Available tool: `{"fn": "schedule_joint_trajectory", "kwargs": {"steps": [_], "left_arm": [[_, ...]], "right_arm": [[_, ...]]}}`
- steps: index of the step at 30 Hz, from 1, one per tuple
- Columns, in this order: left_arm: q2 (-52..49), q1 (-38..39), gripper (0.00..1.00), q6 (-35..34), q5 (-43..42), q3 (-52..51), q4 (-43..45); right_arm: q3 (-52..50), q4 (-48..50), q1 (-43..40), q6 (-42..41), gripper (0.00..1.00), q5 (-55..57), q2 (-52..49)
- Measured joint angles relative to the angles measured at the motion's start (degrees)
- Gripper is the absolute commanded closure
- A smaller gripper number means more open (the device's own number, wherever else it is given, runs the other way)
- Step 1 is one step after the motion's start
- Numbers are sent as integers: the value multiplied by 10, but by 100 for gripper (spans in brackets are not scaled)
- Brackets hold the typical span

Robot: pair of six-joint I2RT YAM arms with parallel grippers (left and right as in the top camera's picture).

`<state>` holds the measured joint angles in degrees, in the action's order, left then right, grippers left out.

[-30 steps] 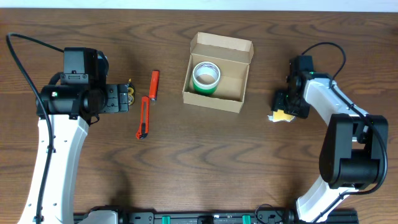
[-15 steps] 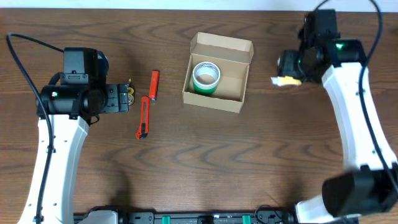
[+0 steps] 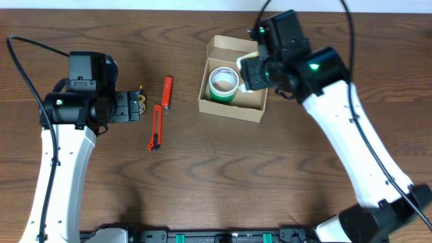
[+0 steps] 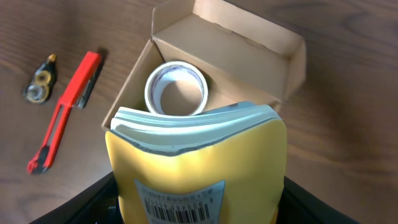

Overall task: Pack container
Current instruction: 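Carry the yellow pad over the box and drop it inside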

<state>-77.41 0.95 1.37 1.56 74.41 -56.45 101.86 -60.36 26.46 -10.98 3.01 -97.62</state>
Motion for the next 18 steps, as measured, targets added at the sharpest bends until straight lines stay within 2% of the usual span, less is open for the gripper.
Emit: {"fn": "schedule_joint_trajectory", "kwargs": {"steps": [11,18], "left_arm": [[0,0,5,0,0,0,0],[0,0,5,0,0,0,0]], "right_arm": [[0,105,2,8,33,-9,-116],[0,113,5,8,32,-18,-162]]}}
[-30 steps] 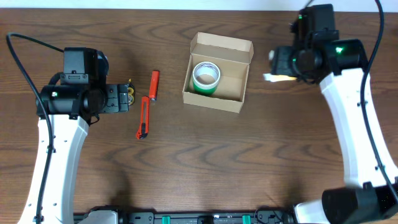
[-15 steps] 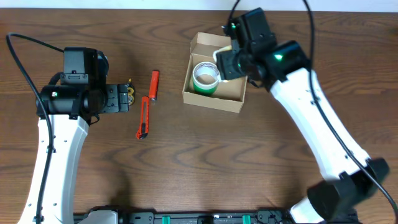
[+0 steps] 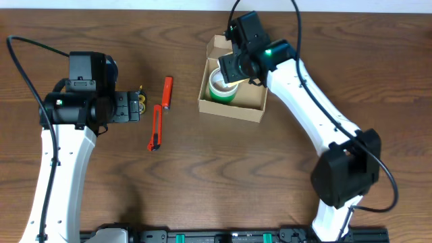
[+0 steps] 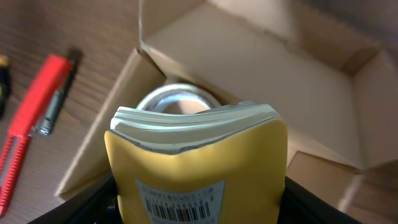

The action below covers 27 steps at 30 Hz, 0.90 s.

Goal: Pack container

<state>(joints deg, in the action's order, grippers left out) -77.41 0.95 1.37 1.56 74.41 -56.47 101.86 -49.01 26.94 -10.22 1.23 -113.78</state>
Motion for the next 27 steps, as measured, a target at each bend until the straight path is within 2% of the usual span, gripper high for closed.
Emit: {"fn": "schedule_joint_trajectory", "kwargs": {"steps": [7,19,21,25,27], "left_arm": [[0,0,5,0,0,0,0],[0,0,5,0,0,0,0],[0,0,5,0,0,0,0],[0,0,5,0,0,0,0],[0,0,5,0,0,0,0]], "right_arm": [[0,-17,5,0,32,-10,-44],[0,5,21,0,31,-15,-47],[0,6,21,0,28,-15,-47],[0,7,21,-1,13,-15,-49],[0,7,21,0,10,-15,-51]]}}
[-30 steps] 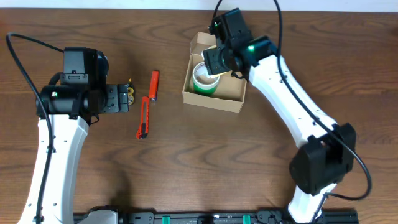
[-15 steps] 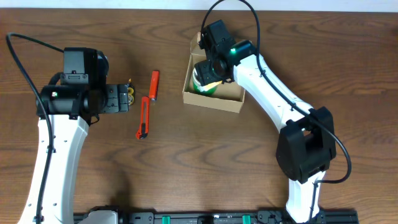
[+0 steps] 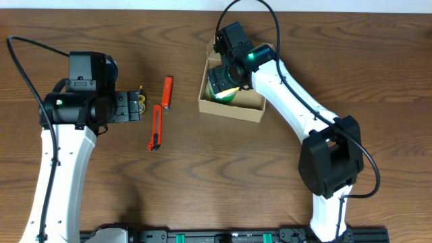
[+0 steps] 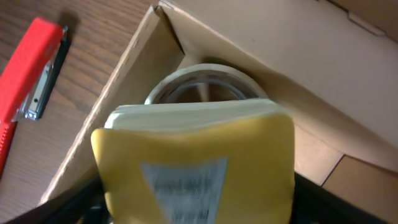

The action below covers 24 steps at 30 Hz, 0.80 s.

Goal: Pack container

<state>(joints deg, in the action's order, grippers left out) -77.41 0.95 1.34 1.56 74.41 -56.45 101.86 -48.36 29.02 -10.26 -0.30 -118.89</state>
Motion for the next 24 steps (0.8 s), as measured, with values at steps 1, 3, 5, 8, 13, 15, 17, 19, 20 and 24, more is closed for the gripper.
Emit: {"fn": "schedule_joint_trajectory", "kwargs": {"steps": [1,3,5,8,13,15,17,19,20,24], "left_arm": [[0,0,5,0,0,0,0],[0,0,5,0,0,0,0],[0,0,5,0,0,0,0],[0,0,4,0,0,0,0],[0,0,5,0,0,0,0],[0,0,5,0,0,0,0],[0,0,5,0,0,0,0],[0,0,5,0,0,0,0],[0,0,5,0,0,0,0],[0,0,5,0,0,0,0]], "right_arm": [[0,0,0,0,9,0,0],[0,1,0,1,9,0,-2],[0,2,0,1,9,0,-3],[2,-5,0,1,9,0,-5],[47,-58,0,5,9,3,-9],[81,-82,0,11,9,9,-9],[119,-111,0,18,9,17,-10],[167,-147,0,22,11,25,-10],[196,-170,0,24,11,28,-10],[311,-268,2,37,10,43,-11]]}}
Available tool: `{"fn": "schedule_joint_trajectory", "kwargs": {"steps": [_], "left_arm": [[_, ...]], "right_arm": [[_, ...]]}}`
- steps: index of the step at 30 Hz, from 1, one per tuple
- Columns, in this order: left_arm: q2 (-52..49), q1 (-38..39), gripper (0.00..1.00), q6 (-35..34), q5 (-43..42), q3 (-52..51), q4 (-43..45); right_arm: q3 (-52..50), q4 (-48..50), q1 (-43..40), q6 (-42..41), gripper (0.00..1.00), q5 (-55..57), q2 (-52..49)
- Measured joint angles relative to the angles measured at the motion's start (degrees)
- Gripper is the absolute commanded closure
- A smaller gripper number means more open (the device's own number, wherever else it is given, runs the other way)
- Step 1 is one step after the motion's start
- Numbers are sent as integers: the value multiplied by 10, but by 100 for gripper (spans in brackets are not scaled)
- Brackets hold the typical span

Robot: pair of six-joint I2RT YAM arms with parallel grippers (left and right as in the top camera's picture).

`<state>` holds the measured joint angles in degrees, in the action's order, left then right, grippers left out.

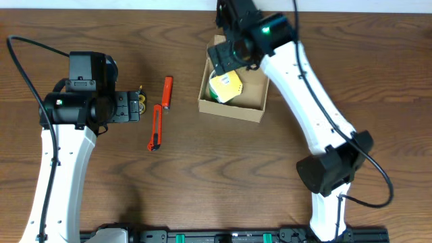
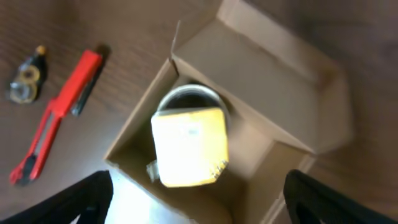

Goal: Pack container

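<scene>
The open cardboard box (image 1: 231, 111) stands at the back middle of the table. Inside it a yellow pad (image 1: 228, 86) lies flat on top of a roll of tape (image 1: 216, 94), which shows only at its rim. In the right wrist view the yellow pad (image 2: 189, 146) covers most of the roll (image 2: 191, 93) in the box (image 2: 267, 74). My right gripper (image 2: 202, 208) is open above the box with nothing between its fingers (image 2: 87, 199). My left gripper (image 1: 130, 108) hovers at the left, next to a small black tape dispenser (image 1: 142, 101).
A red utility knife (image 1: 155, 128) and a shorter red tool (image 1: 167, 92) lie on the wood between the left gripper and the box. The same knife (image 2: 43, 140) and the dispenser (image 2: 26, 81) show in the right wrist view.
My right gripper has let go of the yellow pad and stands higher, open. The pad now lies in the box on the tape roll. The left arm has not moved.
My right gripper held the yellow pad above the box, which held only the tape roll. It was then lower over the roll, then down inside the box. Now the pad rests on the roll and the gripper is open above it.
</scene>
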<state>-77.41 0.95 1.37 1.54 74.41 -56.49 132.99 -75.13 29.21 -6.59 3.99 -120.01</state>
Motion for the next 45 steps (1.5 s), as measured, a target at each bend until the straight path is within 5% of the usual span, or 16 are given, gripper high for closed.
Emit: {"fn": "schedule_joint_trajectory", "kwargs": {"steps": [10,20,25,27,37,42,45], "left_arm": [[0,0,5,-1,-1,0,3],[0,0,5,-42,-139,0,14],[0,0,0,-47,-234,2,31],[-1,1,8,-50,-246,10,23],[-130,47,16,-26,-120,218,-178],[-235,75,30,-8,-83,276,-178],[-284,84,28,7,-71,277,-162]], "right_arm": [[177,-109,-15,18,3,80,32],[186,-130,-265,-5,1,61,173],[192,-175,-305,-8,1,31,193],[189,-188,-306,-8,1,23,189],[180,-203,-306,-8,1,7,177],[180,-204,-306,-8,1,7,177],[180,-204,-306,-8,1,7,177]]}}
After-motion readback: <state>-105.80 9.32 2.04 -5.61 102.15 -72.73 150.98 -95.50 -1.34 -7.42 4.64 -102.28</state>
